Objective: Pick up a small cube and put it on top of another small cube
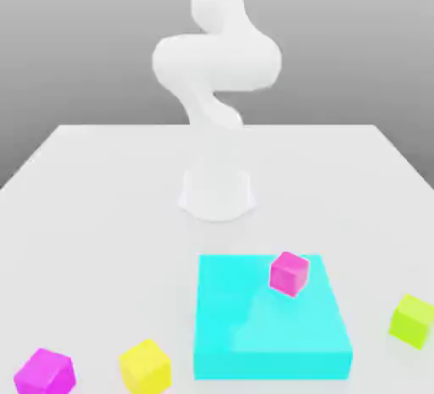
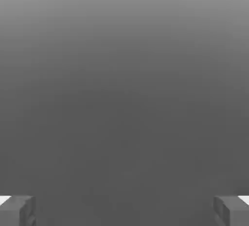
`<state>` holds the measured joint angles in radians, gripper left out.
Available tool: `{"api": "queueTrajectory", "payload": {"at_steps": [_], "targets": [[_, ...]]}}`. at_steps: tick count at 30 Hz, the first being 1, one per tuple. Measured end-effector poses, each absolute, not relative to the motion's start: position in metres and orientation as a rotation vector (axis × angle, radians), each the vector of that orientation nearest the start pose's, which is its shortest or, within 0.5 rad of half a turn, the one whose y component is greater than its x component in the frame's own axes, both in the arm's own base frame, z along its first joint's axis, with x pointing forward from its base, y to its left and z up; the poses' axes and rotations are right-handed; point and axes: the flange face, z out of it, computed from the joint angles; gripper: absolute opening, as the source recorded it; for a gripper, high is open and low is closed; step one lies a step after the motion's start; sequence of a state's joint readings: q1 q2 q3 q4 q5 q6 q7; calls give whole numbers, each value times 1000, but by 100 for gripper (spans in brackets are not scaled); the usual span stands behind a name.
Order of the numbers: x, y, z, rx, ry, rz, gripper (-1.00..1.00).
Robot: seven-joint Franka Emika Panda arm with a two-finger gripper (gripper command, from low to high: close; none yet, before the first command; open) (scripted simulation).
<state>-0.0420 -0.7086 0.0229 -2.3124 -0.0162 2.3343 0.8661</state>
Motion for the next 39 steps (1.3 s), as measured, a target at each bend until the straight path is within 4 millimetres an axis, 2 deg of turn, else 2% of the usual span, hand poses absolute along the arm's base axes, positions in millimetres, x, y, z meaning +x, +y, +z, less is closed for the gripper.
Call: {"api": "queueTrajectory", "payload": {"at_steps": [6, 10, 13, 19, 27, 31, 32, 38, 39], "targets": [[448, -25, 577, -2463, 1445, -783, 0], [478, -43, 506, -2445, 1628, -655, 0], [493, -57, 450, -2419, 1760, -551, 0], [500, -85, 338, -2323, 2019, -328, 0], [478, -98, 197, -2152, 2284, -20, 0], [476, -98, 143, -2139, 2300, -1, 0], [476, -98, 134, -2140, 2300, 0, -100], [476, -98, 130, -2139, 2299, -2, -100], [476, -98, 134, -2138, 2300, -2, -100]]}}
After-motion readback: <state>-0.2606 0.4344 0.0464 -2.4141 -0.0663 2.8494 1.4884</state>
